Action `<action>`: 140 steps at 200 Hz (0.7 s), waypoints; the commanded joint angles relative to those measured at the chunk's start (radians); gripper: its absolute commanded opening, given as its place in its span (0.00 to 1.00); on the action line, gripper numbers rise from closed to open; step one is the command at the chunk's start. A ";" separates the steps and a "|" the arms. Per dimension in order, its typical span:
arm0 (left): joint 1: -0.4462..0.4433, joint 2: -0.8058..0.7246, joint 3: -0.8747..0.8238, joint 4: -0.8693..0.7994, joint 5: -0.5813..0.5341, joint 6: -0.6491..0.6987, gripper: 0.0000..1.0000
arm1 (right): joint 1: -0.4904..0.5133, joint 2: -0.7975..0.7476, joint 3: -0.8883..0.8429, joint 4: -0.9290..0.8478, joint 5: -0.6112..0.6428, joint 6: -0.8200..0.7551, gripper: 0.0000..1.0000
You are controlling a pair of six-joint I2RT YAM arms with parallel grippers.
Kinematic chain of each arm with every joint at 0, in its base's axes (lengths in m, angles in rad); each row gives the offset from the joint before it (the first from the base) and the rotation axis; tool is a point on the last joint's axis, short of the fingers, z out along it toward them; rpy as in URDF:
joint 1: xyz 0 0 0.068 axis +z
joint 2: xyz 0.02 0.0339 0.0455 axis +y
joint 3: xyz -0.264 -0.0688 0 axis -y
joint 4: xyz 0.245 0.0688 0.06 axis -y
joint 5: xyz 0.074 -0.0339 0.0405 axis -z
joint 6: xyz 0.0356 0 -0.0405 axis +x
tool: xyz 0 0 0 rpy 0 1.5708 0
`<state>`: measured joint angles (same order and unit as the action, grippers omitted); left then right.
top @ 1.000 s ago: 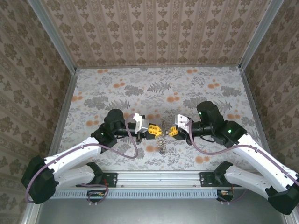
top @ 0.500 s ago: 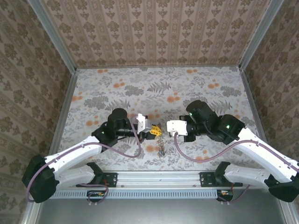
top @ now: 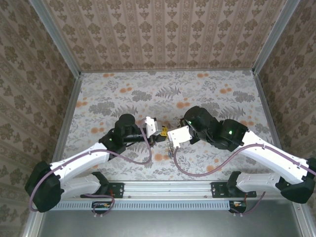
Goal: Put the keys on the keyring
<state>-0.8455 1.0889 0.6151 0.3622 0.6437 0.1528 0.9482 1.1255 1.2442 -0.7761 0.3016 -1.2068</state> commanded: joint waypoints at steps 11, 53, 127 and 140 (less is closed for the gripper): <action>-0.014 0.028 -0.036 0.048 -0.009 -0.074 0.18 | 0.006 -0.082 -0.013 0.248 0.035 -0.070 0.00; -0.003 -0.077 -0.110 0.065 -0.123 -0.119 0.55 | 0.004 -0.121 -0.110 0.466 0.054 -0.241 0.00; 0.077 -0.424 -0.229 -0.164 -0.436 -0.147 0.82 | -0.033 -0.149 -0.160 0.669 -0.016 -0.506 0.00; 0.118 -0.449 -0.234 -0.228 -0.542 -0.210 0.91 | -0.040 -0.145 -0.142 0.647 -0.026 -0.486 0.00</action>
<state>-0.7818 0.6827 0.3992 0.2810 0.3088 0.0349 0.9272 1.0027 1.0668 -0.2031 0.3058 -1.6554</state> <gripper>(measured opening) 0.853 0.058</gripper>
